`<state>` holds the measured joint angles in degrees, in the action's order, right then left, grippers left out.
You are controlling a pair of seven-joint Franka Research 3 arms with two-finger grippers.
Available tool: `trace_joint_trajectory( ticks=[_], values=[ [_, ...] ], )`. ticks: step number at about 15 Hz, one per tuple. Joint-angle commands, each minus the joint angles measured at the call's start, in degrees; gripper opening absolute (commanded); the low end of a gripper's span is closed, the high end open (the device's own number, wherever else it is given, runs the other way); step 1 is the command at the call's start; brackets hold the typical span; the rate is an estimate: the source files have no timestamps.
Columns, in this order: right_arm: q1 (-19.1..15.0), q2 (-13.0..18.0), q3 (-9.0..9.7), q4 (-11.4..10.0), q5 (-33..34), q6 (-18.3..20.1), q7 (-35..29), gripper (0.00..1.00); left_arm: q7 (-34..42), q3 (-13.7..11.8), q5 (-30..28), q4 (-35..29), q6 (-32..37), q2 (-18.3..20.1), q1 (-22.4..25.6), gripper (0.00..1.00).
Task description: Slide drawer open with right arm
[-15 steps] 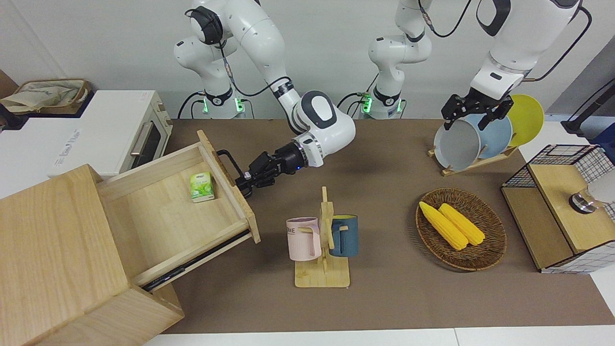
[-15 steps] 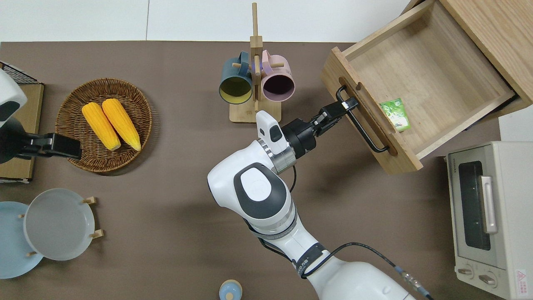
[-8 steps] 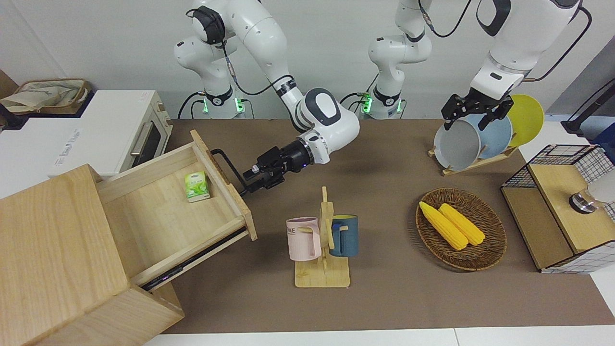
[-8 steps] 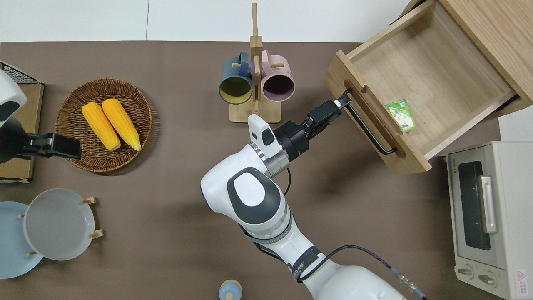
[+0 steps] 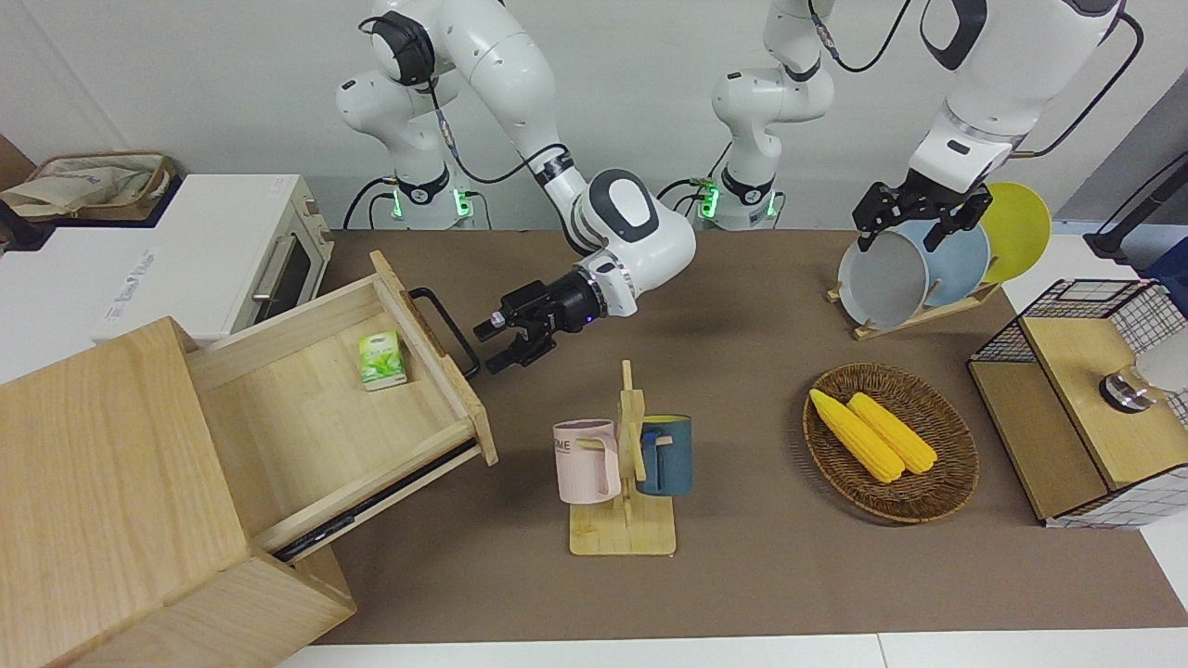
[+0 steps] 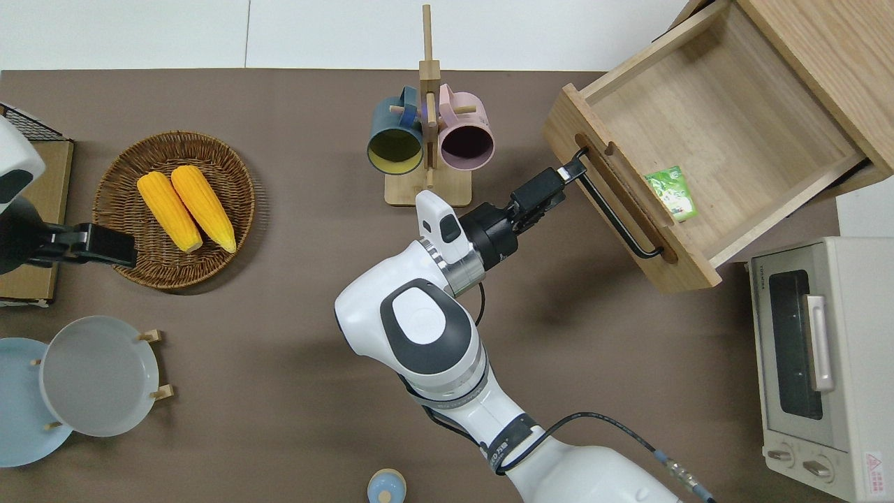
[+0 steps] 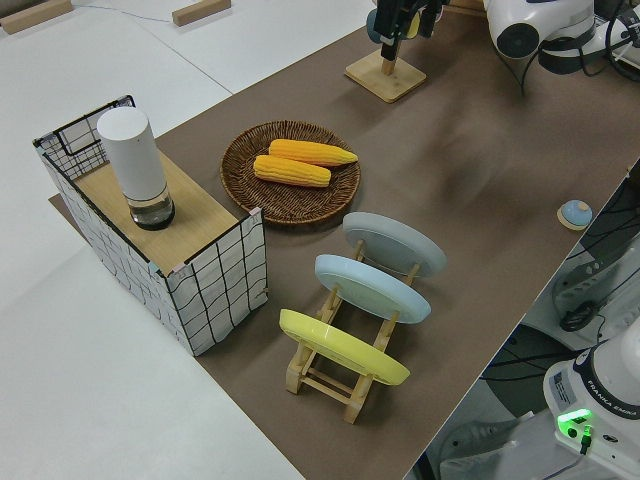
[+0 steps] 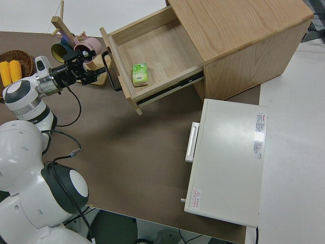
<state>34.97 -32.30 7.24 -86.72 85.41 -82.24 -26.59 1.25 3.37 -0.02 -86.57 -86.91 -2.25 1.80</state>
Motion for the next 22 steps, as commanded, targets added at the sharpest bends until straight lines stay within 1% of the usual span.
trace_joint_trajectory(
  ticks=[1, 4, 6, 8, 11, 15, 17, 19, 22],
  values=[
    [0.71, -0.22, 0.14, 4.54, -5.76, -0.73, 1.45, 0.987, 0.51, 0.41, 0.99, 1.4, 1.13, -0.65, 0.31, 0.99],
    [0.8, 0.65, 0.58, 7.09, -11.3, -0.73, 1.63, 0.987, 0.51, 0.41, 0.99, 1.4, 1.13, -0.65, 0.31, 0.99],
    [0.72, 2.14, 1.45, 8.23, -14.9, -0.81, 2.33, 0.987, 0.51, 0.41, 0.99, 1.49, 1.13, -0.65, 0.31, 0.99],
    [0.45, 4.42, 1.9, 8.94, -19.02, -1.43, 2.59, 0.987, 0.51, 0.41, 0.99, 1.49, 1.13, -0.65, 0.31, 0.99],
    [-0.77, 9.08, 1.81, 9.2, -28.34, -3.27, 2.51, 0.987, 0.51, 0.41, 0.99, 1.4, 1.13, -0.65, 0.31, 0.99],
    [-4.02, 14.88, 1.9, 9.2, -38.97, -4.07, 2.59, 0.985, 0.51, 0.41, 0.99, 1.4, 1.13, -0.65, 0.31, 0.99],
    [-6.3, 17.87, 1.9, 9.2, -45.12, -4.07, 2.68, 0.987, 0.51, 0.41, 0.99, 1.49, 1.13, -0.65, 0.31, 0.99],
    [-9.29, 21.03, 1.81, 9.2, -51.19, -3.98, 4.43, 0.987, 0.51, 0.41, 0.99, 1.4, 1.13, -0.65, 0.31, 0.99],
    [-14.64, 25.43, 1.81, 9.2, -60.77, -3.98, 5.14, 0.987, 0.51, 0.41, 0.99, 1.49, 1.13, -0.65, 0.31, 0.99]
  ],
)
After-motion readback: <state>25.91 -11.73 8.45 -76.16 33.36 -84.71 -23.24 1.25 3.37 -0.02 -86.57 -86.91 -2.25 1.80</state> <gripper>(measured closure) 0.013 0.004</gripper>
